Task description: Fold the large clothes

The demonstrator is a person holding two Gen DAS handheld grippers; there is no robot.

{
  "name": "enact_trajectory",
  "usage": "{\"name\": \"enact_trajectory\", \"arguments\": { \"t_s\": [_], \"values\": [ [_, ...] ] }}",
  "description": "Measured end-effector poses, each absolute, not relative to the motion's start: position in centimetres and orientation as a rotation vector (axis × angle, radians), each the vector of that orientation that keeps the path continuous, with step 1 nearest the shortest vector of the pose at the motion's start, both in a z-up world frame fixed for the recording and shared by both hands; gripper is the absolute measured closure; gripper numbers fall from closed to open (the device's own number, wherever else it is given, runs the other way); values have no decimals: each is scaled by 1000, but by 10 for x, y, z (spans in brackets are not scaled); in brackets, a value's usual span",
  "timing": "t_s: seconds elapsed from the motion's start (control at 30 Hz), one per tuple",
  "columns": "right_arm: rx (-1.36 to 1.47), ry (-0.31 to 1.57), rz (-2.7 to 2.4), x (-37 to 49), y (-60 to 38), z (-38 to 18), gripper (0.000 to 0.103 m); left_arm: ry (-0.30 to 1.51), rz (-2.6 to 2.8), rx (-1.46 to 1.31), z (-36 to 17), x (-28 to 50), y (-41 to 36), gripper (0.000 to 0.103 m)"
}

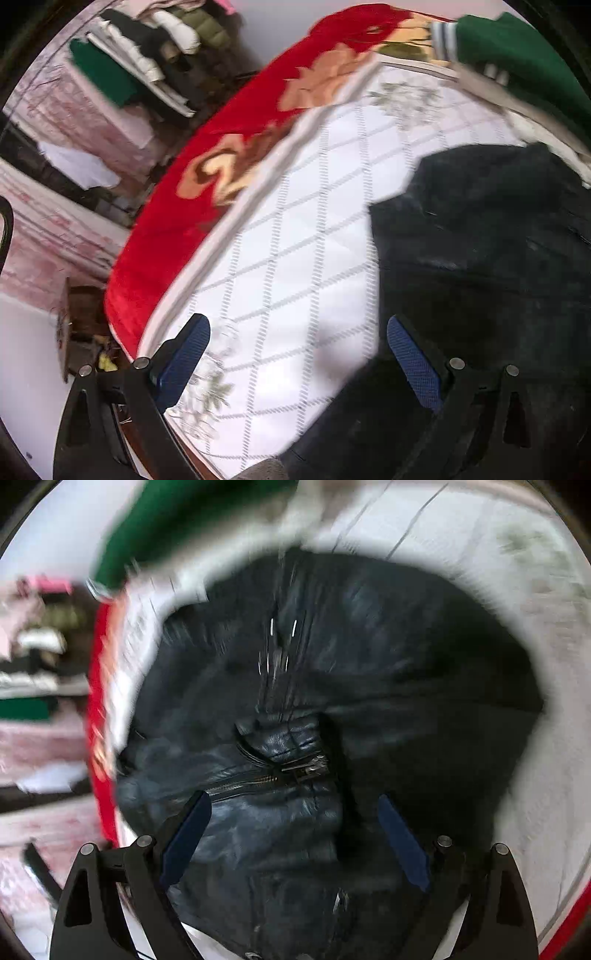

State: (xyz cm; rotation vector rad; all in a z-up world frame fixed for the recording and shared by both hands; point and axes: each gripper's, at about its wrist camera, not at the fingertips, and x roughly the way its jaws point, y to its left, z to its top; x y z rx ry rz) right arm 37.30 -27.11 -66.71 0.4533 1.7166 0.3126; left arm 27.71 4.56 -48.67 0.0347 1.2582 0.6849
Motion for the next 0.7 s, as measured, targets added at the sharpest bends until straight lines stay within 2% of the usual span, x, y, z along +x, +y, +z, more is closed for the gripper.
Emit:
{"name": "enact_trajectory", "arguments": {
  "t_s": [0.07, 0.17, 0.27, 0.4, 0.63, 0.7],
  "values": [
    [456, 1716, 312, 372, -261, -671, 72, 1249, 693, 39, -486, 281, 50, 5],
    [518, 1637, 300, 365, -267, -642, 82, 1225, 682, 33, -481, 289, 49, 5],
    [642, 1501, 226, 350, -300, -591, 84, 1206, 633, -16, -473, 299, 45, 5],
    [653, 1427, 105, 332, -335, -562, 84, 1219, 562, -45, -481, 324, 31, 5],
    [713, 1504, -96, 321, -382, -616, 84, 1278, 476, 40, -541, 383, 19, 0],
    [672, 1575, -109, 328, -381, -647, 77, 1291, 443, 100, -552, 398, 14, 0]
  ]
}}
